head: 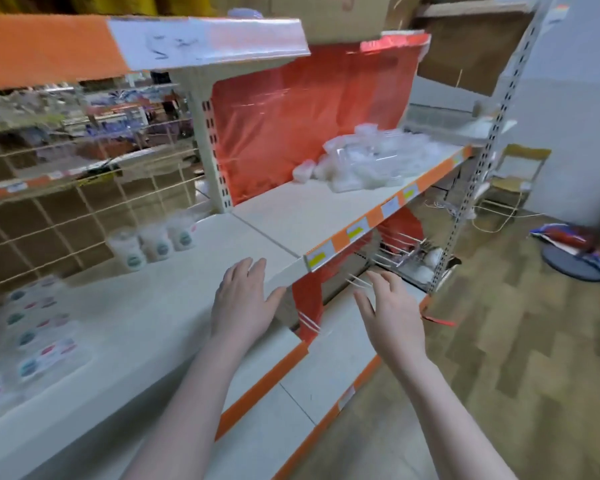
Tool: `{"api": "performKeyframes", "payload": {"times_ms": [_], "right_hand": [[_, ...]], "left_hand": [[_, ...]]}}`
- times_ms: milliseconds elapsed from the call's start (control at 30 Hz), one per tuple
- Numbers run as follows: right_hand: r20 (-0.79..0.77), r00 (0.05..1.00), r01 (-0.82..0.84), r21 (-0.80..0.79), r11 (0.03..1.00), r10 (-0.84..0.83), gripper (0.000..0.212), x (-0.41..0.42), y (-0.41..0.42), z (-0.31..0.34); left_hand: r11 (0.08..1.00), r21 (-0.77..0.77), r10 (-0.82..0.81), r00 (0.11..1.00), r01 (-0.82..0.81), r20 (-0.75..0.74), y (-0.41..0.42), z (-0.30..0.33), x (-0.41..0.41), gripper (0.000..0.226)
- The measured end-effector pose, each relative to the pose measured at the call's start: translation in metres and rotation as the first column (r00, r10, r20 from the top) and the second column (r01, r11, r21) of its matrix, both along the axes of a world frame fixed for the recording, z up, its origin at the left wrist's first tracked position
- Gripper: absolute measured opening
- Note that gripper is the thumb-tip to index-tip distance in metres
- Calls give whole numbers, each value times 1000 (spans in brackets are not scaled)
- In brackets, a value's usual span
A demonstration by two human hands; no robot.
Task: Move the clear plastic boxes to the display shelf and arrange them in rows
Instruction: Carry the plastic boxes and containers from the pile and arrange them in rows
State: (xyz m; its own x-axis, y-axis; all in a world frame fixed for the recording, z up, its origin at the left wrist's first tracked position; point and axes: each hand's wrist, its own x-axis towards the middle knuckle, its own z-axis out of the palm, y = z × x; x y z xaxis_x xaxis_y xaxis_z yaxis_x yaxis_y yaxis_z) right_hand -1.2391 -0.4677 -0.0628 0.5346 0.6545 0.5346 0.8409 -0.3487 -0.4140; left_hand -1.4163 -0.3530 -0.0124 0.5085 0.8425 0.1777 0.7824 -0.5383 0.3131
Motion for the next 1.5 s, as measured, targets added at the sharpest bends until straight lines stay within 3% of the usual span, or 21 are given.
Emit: {"api": "performKeyframes", "payload": {"times_ms": [367,667,867,1167,1367,1500], "right_hand": [[8,1000,21,-19,1000,-21,30,155,118,-1],[-8,999,49,-81,995,-50,41,252,200,15],[-12,999,-38,-93,995,37,39,300,247,15],[-17,950,-310,-173,935,312,38,393,300,15],[24,922,-370,-241,897,386,56,407,318,20],[36,894,-422,-270,866,447,54,410,322,17]], "left_hand": [[999,-28,-41,997,43,62,126,-16,164,59],[997,-16,-75,994,76,78,199,-6,255,58],[999,-37,32,997,-29,72,222,-16,293,58],[946,-83,320,943,-313,92,220,-24,370,58],[889,-102,454,888,-447,71,209,-25,396,58],[866,-107,494,868,-488,42,205,-28,396,58]]}}
